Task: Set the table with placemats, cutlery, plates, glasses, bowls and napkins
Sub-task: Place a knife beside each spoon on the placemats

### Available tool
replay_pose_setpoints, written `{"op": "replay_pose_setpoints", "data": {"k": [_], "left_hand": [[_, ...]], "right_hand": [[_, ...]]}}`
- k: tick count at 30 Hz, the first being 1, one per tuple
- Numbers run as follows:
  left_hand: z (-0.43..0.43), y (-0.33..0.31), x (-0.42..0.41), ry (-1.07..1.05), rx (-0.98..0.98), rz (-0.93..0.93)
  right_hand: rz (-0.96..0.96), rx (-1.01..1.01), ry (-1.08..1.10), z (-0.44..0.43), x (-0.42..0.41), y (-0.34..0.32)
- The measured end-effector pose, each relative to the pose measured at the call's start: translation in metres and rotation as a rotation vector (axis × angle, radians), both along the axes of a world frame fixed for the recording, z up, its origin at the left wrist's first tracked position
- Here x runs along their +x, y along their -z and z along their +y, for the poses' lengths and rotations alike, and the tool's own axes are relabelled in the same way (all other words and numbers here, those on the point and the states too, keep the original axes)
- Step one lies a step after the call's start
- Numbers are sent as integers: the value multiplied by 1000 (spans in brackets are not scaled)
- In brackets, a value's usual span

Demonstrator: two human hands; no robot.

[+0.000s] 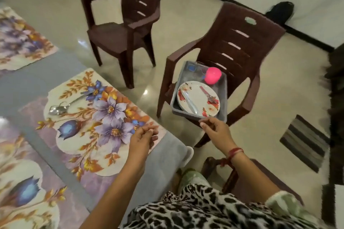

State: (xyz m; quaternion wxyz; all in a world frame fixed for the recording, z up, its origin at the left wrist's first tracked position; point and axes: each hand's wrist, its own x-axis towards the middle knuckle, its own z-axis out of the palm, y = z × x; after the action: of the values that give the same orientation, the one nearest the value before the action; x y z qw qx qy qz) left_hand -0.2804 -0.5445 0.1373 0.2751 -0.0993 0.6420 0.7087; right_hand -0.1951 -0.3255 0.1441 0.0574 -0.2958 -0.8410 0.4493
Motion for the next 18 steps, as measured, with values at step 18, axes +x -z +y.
{"op": "replay_pose_setpoints", "data": {"k": [18], "left_hand": [[246,89,-148,-146,-271,-318]], "right_hand": [[-487,784,-1354,286,-268,239]]}}
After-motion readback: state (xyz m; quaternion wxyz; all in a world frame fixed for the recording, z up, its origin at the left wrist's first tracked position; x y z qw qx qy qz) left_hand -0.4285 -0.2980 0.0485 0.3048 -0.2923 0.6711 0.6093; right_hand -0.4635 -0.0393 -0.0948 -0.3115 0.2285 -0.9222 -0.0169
